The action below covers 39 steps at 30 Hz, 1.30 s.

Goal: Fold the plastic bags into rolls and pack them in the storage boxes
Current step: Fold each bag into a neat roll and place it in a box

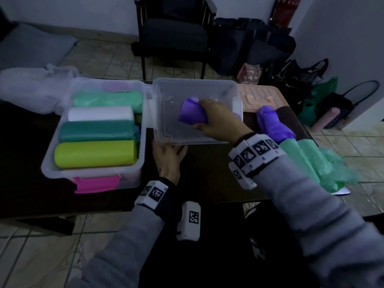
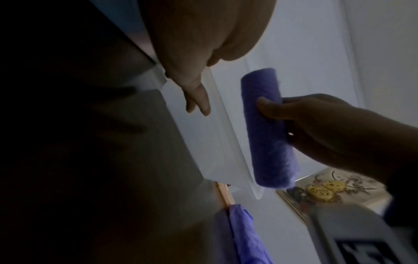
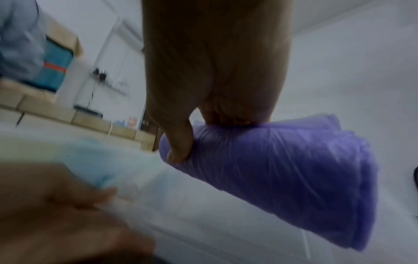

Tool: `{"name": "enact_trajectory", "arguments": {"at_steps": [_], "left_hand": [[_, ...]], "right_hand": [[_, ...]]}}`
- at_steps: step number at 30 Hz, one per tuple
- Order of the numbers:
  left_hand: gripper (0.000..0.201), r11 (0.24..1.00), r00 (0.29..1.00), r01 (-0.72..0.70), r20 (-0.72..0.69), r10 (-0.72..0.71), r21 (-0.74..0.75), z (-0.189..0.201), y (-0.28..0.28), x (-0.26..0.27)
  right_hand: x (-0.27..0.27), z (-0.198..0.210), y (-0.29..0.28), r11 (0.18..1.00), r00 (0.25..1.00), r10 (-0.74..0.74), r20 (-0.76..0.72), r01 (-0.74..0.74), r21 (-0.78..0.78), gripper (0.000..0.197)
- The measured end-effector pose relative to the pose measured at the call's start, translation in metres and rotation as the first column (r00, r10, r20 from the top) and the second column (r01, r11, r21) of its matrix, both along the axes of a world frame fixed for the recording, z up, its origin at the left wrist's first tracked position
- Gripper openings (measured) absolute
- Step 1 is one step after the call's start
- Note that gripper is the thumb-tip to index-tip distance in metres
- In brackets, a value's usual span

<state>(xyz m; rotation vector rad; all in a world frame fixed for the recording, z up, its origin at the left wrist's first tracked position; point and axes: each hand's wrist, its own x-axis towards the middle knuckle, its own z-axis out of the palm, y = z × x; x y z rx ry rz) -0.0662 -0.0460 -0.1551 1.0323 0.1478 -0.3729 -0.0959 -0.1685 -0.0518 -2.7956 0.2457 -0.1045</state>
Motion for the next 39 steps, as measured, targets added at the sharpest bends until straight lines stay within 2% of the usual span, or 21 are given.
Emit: {"name": "enact_trajectory", "arguments": {"at_steps": [5, 9, 17, 21, 25, 32, 34, 35, 36, 37, 38, 39], "left_hand": [[0.046, 0.996, 1.0, 0.002, -0.022, -0.004, -0.085, -0.007, 0.007, -0.004], [0.045, 0.995, 0.999, 0.018, -0.046, -0.023, -0.098, -0.01, 0.011, -0.004], [0.041, 0.995, 0.998, 0.021, -0.056, -0.026, -0.095, -0.017, 0.011, -0.001], [0.04, 0.996, 0.999, 0.017, -0.033, -0.02, -0.086, -0.018, 0.01, -0.001], [0.04, 0.996, 0.999, 0.011, -0.042, -0.014, -0.088, -0.018, 0.01, 0.0], [0.04, 0.999, 1.0, 0.001, -0.001, -0.001, 0.04, -0.008, 0.012, -0.003], [0.037, 0.99, 0.999, -0.034, 0.027, 0.03, 0.134, -0.005, 0.011, -0.003], [0.039, 0.987, 0.999, -0.039, 0.03, 0.035, 0.156, -0.006, 0.011, -0.003], [0.04, 0.987, 1.0, -0.027, 0.015, 0.025, 0.157, -0.006, 0.011, -0.003], [0.039, 0.991, 1.0, -0.025, -0.004, 0.026, 0.133, -0.006, 0.011, -0.002], [0.038, 0.992, 1.0, -0.019, -0.02, 0.022, 0.122, -0.006, 0.01, -0.001], [0.039, 0.994, 0.999, -0.026, -0.038, 0.03, 0.105, -0.004, 0.009, 0.0]], "right_hand": [[0.041, -0.025, 0.002, 0.994, 0.973, -0.012, -0.23, -0.013, -0.109, 0.047], [0.058, -0.042, 0.004, 0.999, 0.922, -0.03, -0.385, 0.02, -0.031, 0.067], [0.07, -0.057, 0.007, 0.997, 0.922, 0.02, -0.387, -0.049, -0.067, 0.063], [0.072, -0.058, 0.01, 0.999, 0.946, 0.038, -0.323, -0.041, -0.004, 0.069], [0.071, -0.059, 0.011, 0.999, 0.939, 0.025, -0.342, -0.034, -0.021, 0.052], [0.053, -0.061, 0.016, 0.988, 0.951, -0.032, -0.307, -0.015, -0.152, 0.043], [0.047, -0.059, 0.015, 0.993, 0.977, -0.05, -0.207, 0.026, -0.118, 0.041], [0.042, -0.057, 0.013, 0.996, 0.994, -0.056, -0.091, 0.049, -0.074, 0.04], [0.035, -0.056, 0.01, 0.997, 0.994, -0.067, 0.085, 0.07, -0.033, 0.04], [0.028, -0.054, 0.007, 0.994, 0.95, -0.106, 0.293, 0.111, -0.002, 0.041], [0.019, -0.052, 0.005, 0.98, 0.855, -0.186, 0.485, 0.195, 0.031, 0.042], [0.01, -0.051, 0.001, 0.944, 0.722, -0.305, 0.621, 0.316, 0.096, 0.042]]}}
